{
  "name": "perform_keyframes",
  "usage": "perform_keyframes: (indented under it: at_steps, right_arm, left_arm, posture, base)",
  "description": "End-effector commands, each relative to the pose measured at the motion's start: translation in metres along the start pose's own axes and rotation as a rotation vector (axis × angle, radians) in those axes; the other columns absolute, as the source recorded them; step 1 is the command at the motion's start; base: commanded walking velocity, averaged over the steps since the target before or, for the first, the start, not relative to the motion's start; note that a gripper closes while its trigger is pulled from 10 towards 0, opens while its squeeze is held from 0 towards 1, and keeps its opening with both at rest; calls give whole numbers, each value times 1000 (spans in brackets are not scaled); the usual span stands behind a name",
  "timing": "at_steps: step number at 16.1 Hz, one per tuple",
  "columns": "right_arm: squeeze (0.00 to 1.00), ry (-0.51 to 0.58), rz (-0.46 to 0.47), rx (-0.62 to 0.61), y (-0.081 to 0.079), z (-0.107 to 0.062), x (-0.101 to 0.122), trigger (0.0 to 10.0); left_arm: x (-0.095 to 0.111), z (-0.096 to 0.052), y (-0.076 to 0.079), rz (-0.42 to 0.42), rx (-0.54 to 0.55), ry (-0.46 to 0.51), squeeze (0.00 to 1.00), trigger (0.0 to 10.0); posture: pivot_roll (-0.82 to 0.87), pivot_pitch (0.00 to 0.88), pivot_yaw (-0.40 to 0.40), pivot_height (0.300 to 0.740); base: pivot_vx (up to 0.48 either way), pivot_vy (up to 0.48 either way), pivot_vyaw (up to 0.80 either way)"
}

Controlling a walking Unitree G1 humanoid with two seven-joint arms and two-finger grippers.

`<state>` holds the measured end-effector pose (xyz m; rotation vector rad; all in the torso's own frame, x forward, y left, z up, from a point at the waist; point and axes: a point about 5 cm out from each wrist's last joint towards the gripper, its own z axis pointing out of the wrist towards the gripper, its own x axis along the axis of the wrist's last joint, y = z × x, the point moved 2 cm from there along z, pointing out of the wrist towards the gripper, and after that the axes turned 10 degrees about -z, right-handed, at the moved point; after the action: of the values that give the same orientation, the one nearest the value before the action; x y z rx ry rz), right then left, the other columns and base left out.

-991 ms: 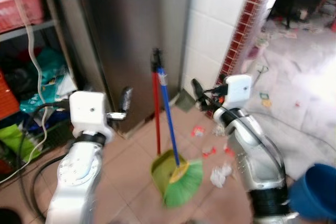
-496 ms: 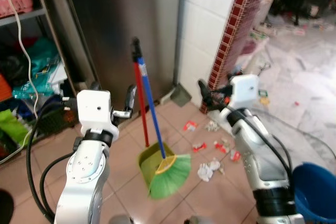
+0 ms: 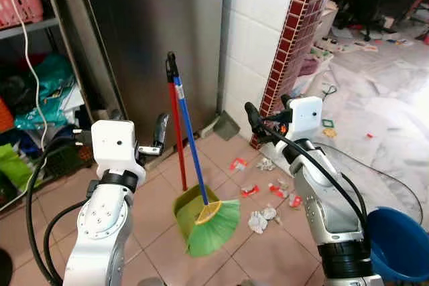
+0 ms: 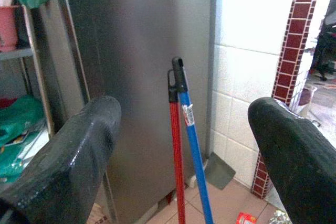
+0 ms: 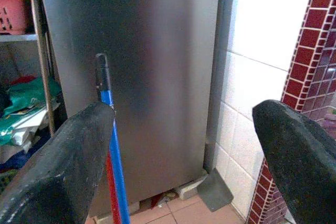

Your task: Sweep floor

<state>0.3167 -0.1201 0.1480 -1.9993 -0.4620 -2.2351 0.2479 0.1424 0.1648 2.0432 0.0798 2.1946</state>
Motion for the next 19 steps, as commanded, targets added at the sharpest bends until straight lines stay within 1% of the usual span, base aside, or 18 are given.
perform_keyframes:
  at_steps: [1, 3, 9, 13, 14, 19]
  right_arm:
    - [0, 1, -11, 3, 2, 0, 0, 10000]
    - [0, -5, -21, -10, 3, -1, 0, 10000]
    - [0, -9, -7, 5, 1, -1, -2, 10000]
    - [0, -7, -12, 19, -1, -1, -2, 10000]
    - [0, -12, -9, 17, 0, -1, -3, 10000]
    - [0, -29, 1, 18, 0, -2, -7, 10000]
  left_arm:
    - [5, 0, 3, -5, -17, 20, 0, 10000]
    - [5, -1, 4, -7, -19, 20, 0, 10000]
    - [5, -1, 5, -15, -24, 18, 0, 10000]
    - [4, -1, 7, -24, -38, 12, 0, 10000]
    - [3, -1, 6, -21, -26, 5, 0, 10000]
    - [2, -2, 6, -27, -19, 5, 0, 10000]
  posture:
    - [-42, 2, -34, 740]
    - [-42, 2, -35, 740]
    - [-43, 8, -35, 740]
    - [-44, 9, -35, 740]
    - [-44, 9, -35, 740]
    - [-41, 11, -41, 740]
  base:
    - [337, 0, 0]
    - [358, 0, 0]
    - [406, 0, 0]
    - [400, 0, 619]
    - [394, 0, 606]
    - [0, 0, 0]
